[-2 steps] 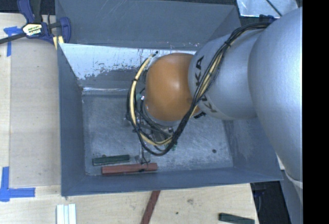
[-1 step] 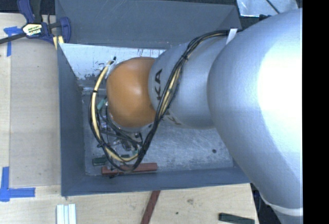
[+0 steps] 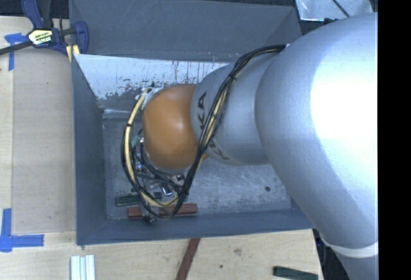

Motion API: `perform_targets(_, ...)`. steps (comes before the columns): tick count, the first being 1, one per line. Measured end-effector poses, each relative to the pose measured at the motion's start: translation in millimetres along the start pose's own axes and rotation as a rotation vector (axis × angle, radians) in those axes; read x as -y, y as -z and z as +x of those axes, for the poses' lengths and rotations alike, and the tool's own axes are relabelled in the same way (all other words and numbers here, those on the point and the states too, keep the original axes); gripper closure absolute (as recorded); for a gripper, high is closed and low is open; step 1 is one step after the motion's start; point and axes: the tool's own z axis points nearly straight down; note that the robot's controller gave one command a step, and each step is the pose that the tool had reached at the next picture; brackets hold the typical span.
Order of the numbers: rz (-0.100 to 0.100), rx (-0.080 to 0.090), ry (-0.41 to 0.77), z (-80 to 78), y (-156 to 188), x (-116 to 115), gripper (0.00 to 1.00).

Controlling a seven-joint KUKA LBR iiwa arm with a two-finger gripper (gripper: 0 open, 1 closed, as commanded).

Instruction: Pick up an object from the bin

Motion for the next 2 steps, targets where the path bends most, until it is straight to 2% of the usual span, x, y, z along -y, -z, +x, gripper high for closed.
perform_targets(1,-0.001,0.008,-0.053,-1.7,2.4,-0.5,1.00)
perform_targets(2,-0.001,0.008,-0.061,-1.5,2.4,-0.6,1.00)
